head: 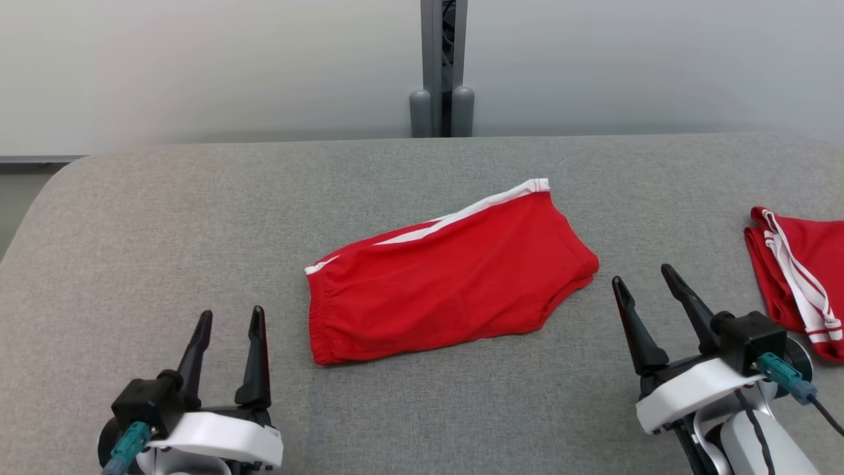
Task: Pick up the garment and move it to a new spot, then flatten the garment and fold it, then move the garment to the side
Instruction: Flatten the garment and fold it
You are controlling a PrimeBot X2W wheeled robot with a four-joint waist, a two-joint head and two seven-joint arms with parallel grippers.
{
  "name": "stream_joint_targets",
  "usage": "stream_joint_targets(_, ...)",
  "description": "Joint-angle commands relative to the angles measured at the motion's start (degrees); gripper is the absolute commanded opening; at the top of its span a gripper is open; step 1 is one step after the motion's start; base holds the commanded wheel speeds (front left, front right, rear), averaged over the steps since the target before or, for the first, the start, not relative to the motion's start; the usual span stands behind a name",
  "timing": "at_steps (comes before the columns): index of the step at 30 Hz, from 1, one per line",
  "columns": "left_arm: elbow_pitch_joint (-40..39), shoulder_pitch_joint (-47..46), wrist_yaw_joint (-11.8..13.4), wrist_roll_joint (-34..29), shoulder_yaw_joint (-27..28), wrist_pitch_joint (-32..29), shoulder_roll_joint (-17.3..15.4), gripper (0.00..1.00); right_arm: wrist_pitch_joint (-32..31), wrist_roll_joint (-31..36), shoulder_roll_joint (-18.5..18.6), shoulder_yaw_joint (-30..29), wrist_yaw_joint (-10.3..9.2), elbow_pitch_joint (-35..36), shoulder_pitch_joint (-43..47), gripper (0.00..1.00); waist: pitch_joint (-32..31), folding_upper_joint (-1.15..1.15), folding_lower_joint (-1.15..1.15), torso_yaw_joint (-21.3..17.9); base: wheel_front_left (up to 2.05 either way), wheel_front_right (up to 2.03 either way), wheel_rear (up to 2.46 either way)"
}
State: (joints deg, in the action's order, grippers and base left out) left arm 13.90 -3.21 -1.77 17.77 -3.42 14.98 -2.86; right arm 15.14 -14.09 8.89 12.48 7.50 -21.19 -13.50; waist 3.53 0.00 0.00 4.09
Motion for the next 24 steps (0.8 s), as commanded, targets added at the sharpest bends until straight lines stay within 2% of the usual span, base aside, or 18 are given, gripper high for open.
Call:
stream_joint_targets(1,-0.1,0.5,0.0,0.4,-0.3,0.1,-0.2,1.00,0.1,0.1,-0.1,0.1,-0.02,-0.1,0.4,1.00,-0.1,0.00,0.00,0.2,0.00,0.00,0.00)
stream_joint_targets(6,0.0,-0.4,0.2,0.1,-1.4,0.1,-0.2,1.00,-0.8,-3.5,-1.0,0.1,-0.02,-2.3,-0.2,1.00,0.5,0.00,0.00,0.7,0.00,0.00,0.00)
stream_joint_targets(11,0.7,-1.3,0.1,1.0,-2.5,0.1,-0.2,1.00,-8.2,-12.7,-2.7,-1.0,-0.01,-5.1,-2.5,1.00,2.2,0.00,0.00,1.8,0.00,0.00,0.00)
stream_joint_targets(16,1.2,-2.4,0.2,1.4,-3.9,0.1,-0.2,1.00,-16.5,-21.2,-4.6,-5.6,-0.01,-8.5,-5.3,1.00,3.9,0.00,0.00,3.7,0.00,0.00,0.00)
stream_joint_targets(20,1.5,-2.8,0.4,1.6,-5.2,0.1,-0.2,1.00,-22.9,-25.2,-5.4,-9.1,-0.01,-12.3,-7.7,1.00,5.2,0.00,0.00,5.5,0.00,0.00,0.00)
stream_joint_targets(24,2.5,-3.8,1.6,1.6,-6.4,0.1,-0.1,1.00,-26.4,-27.6,-5.8,-12.5,-0.01,-15.7,-10.4,1.00,6.6,0.00,0.00,7.1,0.00,0.00,0.00)
